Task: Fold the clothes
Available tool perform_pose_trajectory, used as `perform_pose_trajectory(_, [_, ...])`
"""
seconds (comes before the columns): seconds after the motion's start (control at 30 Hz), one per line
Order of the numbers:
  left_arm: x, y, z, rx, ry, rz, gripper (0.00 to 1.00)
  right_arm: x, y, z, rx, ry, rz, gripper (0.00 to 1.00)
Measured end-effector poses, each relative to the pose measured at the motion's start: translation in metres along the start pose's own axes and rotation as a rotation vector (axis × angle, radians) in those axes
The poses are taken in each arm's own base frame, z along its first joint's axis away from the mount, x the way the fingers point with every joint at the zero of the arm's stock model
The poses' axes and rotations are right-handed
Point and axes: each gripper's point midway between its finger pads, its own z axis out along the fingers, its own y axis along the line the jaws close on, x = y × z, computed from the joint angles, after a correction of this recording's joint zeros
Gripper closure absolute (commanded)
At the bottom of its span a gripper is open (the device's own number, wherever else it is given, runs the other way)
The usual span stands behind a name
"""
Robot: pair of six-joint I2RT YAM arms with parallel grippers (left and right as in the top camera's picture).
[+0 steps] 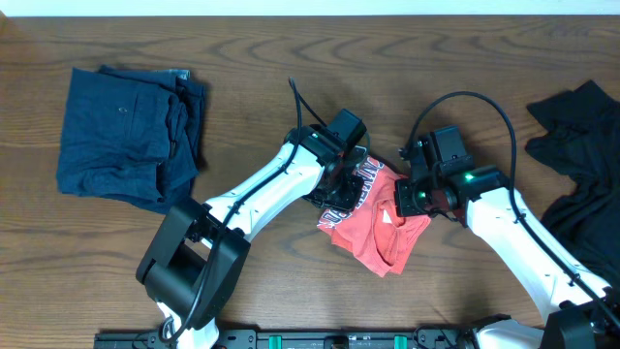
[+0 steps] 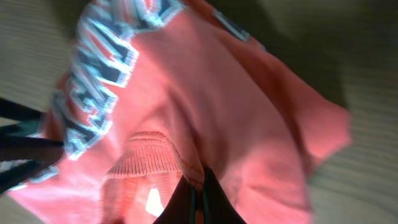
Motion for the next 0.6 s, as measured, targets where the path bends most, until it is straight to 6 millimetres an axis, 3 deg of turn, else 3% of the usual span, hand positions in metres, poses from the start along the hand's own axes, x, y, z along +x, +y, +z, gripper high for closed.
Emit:
perform_pose_trajectory(0.37, [0.000,-0.001,0.000,0.004,-0.002,0.001,0.69,-0.010,-0.054,-0.024,0.181,-0.082,0.103,0.97])
perform_pose_trajectory(0.5, [0.000,-0.001,0.000,0.005,-0.002,0.006,0.58,-0.012,-0.069,-0.028,0.255,-0.096,0.122,0.63])
perform_pose_trajectory(0.53, [0.000,-0.001,0.000,0.005,-0.001,0.005,0.57,-0.012,-0.071,-0.028,0.268,-0.099,0.127,0.59])
perform_pose_trajectory(0.6, [0.000,-0.001,0.000,0.004,-0.002,0.006,0.52,-0.012,-0.075,-0.030,0.287,-0.103,0.131,0.61])
